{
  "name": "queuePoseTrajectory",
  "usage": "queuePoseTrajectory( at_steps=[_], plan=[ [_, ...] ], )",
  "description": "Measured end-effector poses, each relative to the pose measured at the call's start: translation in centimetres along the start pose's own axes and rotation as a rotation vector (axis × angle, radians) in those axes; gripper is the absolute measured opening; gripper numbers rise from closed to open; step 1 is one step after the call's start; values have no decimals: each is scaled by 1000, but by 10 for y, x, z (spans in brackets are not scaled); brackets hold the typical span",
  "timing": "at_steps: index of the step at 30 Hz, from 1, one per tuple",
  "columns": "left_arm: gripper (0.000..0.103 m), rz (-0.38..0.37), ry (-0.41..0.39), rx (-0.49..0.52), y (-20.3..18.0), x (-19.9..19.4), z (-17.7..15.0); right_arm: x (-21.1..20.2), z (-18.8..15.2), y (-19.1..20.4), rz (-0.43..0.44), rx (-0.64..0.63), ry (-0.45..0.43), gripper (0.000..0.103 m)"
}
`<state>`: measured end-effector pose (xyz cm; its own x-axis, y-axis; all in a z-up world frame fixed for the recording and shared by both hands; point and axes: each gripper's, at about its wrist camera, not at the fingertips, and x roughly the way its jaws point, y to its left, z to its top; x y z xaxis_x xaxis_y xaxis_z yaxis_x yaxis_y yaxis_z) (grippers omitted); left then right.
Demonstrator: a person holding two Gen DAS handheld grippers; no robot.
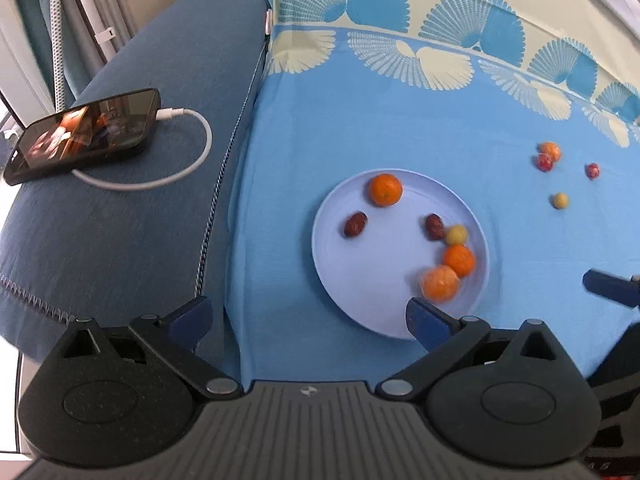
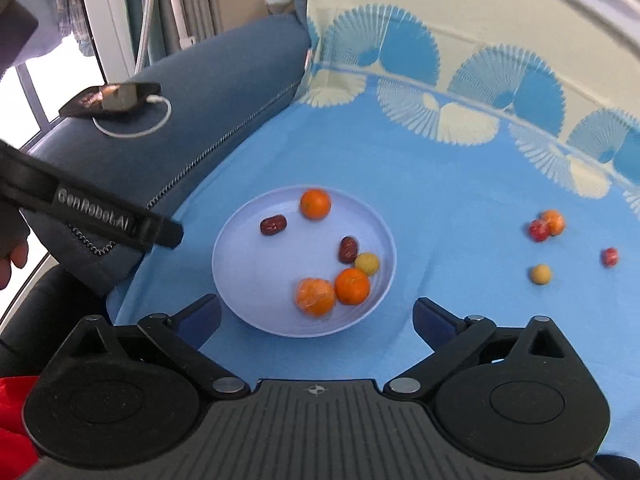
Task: Organize fruits
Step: 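Carry both fruits over the plate and open both tools to release them, then move both tools back toward the remaining fruits on the sheet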
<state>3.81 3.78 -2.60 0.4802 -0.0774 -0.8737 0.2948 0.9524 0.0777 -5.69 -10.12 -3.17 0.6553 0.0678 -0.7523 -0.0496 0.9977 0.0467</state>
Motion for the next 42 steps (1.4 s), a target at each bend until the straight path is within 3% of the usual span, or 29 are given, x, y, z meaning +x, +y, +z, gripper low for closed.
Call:
queuePoseTrajectory(
  at_steps=[10, 18, 27, 42],
  plan=[
    [103, 33, -68, 35, -19, -45, -27, -53, -15, -1, -27, 58, -118, 102],
    [103, 30, -115, 60, -36, -71, -44, -89, -32, 5, -29, 24, -195, 102],
    [103, 57, -156, 80, -36, -82, -56, -100, -35, 16, -54, 4, -217, 102],
    [103, 40, -133, 65, -21, -73, -59, -93, -30, 28, -69, -40, -185, 102]
  ],
)
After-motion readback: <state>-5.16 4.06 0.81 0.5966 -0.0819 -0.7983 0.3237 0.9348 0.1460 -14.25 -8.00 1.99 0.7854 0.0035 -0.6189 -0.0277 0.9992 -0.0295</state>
